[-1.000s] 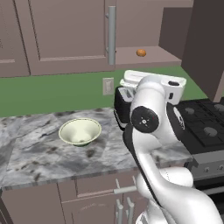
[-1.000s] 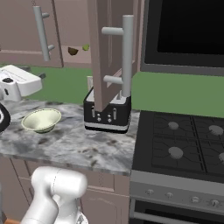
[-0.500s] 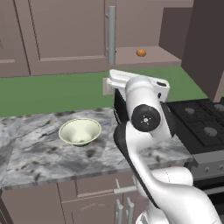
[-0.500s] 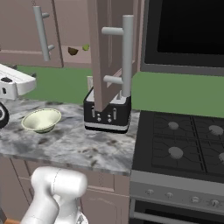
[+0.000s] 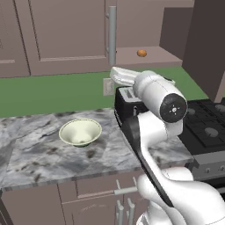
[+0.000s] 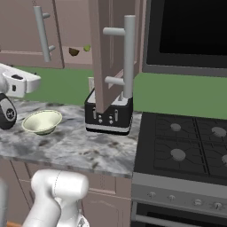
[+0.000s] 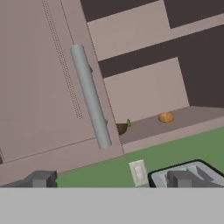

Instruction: Open the cabinet. Pick the kiwi and tangerine from the cabinet and place them into the bowl. Then close the cabinet.

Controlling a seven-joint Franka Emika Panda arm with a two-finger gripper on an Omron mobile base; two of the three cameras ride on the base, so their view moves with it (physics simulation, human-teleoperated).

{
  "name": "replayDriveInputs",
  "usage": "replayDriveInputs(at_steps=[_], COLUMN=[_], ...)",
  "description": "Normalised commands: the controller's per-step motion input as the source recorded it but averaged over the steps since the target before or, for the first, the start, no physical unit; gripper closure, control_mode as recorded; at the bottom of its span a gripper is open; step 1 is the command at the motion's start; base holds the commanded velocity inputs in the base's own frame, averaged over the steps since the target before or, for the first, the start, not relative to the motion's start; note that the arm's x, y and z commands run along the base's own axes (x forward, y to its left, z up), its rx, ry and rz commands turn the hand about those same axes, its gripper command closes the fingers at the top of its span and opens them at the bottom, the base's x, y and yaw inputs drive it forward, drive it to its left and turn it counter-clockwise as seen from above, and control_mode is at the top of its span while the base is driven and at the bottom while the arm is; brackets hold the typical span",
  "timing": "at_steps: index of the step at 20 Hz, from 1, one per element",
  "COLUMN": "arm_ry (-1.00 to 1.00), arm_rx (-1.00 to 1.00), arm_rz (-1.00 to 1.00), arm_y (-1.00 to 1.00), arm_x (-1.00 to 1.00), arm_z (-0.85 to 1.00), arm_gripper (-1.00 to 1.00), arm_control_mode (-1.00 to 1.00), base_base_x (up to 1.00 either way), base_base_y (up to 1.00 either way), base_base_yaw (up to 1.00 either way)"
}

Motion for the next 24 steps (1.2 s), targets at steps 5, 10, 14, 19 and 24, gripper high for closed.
replayDriveInputs(at_steps=[5, 10, 14, 19, 24], arm_ry=[0.00, 0.00, 0.00, 0.01, 0.05], arm_rx=[0.00, 0.00, -0.01, -0.12, -0.14], arm_rz=[0.00, 0.00, 0.00, 0.00, 0.00], arm_y=[0.01, 0.00, 0.02, 0.19, 0.19], arm_x=[0.25, 0.39, 0.41, 0.60, 0.48], arm_z=[0.13, 0.30, 0.35, 0.03, 0.04], arm_gripper=[-1.00, -1.00, -1.00, -1.00, -1.00], arm_control_mode=[-1.00, -1.00, -1.00, -1.00, -1.00], base_base_x=[0.00, 0.00, 0.00, 0.00, 0.00], base_base_y=[0.00, 0.00, 0.00, 0.00, 0.00], base_base_yaw=[0.00, 0.00, 0.00, 0.00, 0.00])
